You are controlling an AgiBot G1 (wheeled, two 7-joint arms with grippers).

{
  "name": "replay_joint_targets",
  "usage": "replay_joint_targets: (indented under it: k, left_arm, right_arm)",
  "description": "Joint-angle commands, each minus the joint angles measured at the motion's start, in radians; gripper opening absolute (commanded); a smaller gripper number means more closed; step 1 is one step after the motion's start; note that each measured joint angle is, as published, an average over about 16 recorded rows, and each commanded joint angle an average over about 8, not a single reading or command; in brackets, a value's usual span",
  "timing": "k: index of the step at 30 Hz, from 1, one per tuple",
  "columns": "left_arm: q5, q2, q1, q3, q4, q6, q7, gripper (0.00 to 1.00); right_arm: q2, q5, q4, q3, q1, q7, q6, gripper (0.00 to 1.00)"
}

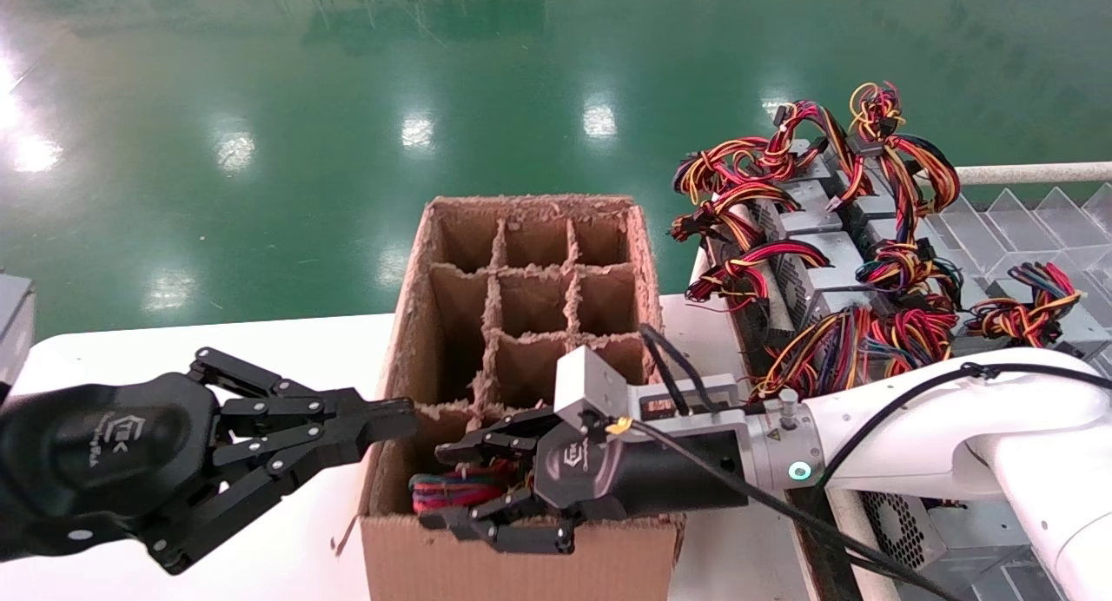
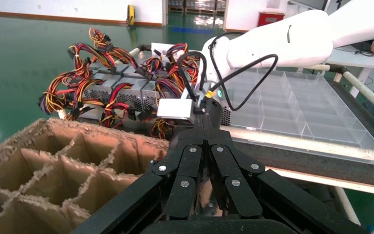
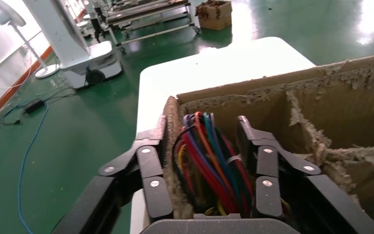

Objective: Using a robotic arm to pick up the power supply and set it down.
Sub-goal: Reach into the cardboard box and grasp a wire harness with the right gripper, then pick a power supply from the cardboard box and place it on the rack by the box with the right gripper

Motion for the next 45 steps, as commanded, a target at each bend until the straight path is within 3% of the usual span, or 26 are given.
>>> replay_joint_targets:
  k: [1,22,34,45]
  left_arm:
    - [0.000,0.000,0.000,0.000,0.000,0.000,0.000,0.00]
    - [0.000,0.000,0.000,0.000,0.000,0.000,0.000,0.00]
    - [0.000,0.000,0.000,0.000,0.000,0.000,0.000,0.00]
    - [0.000,0.000,0.000,0.000,0.000,0.000,0.000,0.00]
  right_arm:
    - [0.000,0.006,-0.017,0.001,0.005,-0.004,-0.001,0.00]
    - [0.034,0.082,0.034,-0.071,0.012,0.071,-0.023,0.00]
    - [0.141,0.209,0.189,-0.099,-0.021,0.170,-0.015,0.00]
    - [0.236,0.326,0.272,-0.043,-0.016,0.203,0.027,0.00]
